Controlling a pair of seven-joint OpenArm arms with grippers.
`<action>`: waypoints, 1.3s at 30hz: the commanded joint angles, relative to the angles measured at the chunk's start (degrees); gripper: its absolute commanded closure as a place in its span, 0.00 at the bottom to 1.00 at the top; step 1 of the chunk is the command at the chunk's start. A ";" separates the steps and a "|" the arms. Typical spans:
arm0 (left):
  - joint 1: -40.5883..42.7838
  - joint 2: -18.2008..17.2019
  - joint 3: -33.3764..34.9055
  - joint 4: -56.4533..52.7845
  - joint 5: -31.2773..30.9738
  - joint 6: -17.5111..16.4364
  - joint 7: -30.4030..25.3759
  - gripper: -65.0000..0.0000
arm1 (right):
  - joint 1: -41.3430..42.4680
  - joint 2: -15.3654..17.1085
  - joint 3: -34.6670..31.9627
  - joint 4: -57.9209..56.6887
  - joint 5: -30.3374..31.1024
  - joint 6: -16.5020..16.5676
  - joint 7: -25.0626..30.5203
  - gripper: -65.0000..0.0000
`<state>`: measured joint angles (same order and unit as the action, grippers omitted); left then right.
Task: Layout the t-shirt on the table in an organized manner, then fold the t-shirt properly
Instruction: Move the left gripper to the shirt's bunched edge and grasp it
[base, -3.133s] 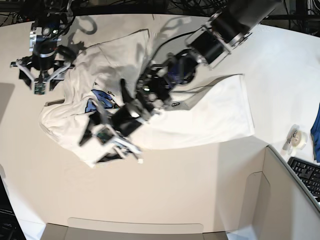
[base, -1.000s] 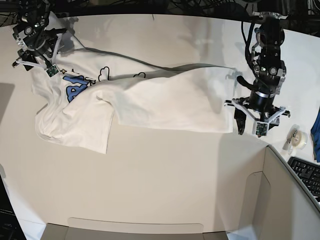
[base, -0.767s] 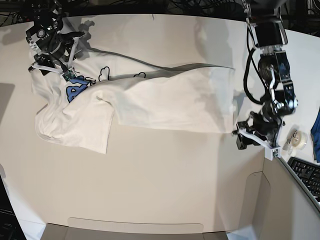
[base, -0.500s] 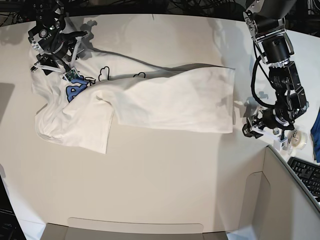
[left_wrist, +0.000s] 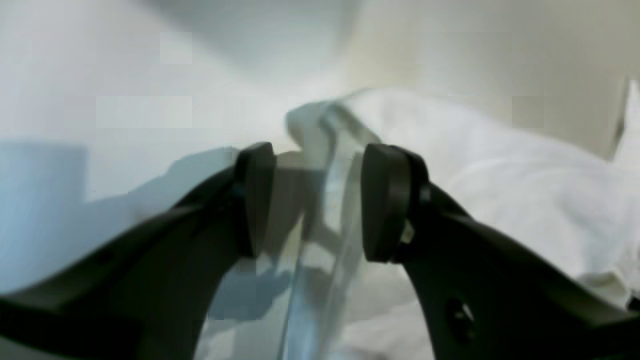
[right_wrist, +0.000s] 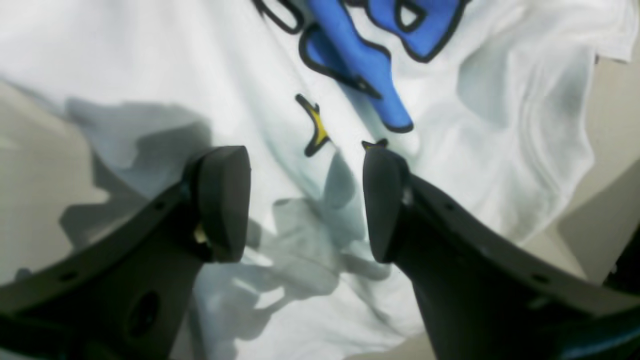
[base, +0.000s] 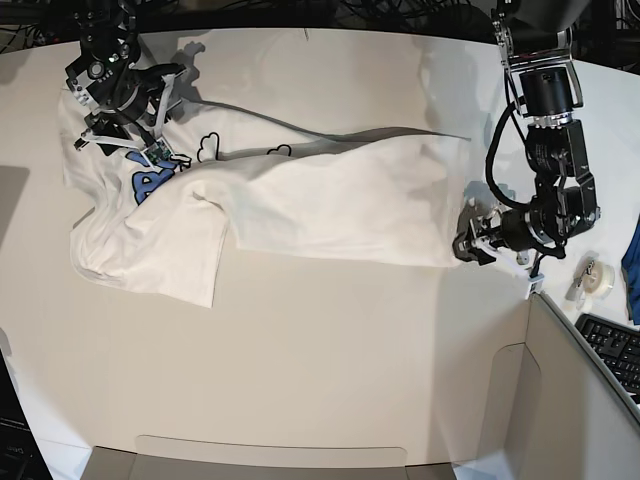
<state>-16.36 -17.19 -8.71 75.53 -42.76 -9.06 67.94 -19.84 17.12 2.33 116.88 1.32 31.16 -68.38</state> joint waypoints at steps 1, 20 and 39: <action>-1.18 -0.88 -0.04 1.00 -1.06 -0.13 0.15 0.56 | 0.27 0.68 0.35 0.88 -0.31 0.18 0.29 0.45; 4.80 -5.53 -0.30 15.15 -1.32 -0.13 1.20 0.56 | 0.01 0.59 0.27 0.79 -0.31 0.18 0.29 0.45; 35.13 -30.50 23.96 41.62 12.92 0.14 -21.22 0.56 | 0.27 1.03 -1.84 0.79 -0.40 0.18 0.29 0.45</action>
<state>18.92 -46.98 15.68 116.29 -28.82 -9.04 47.44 -19.68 17.61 0.34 116.73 1.19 31.16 -68.53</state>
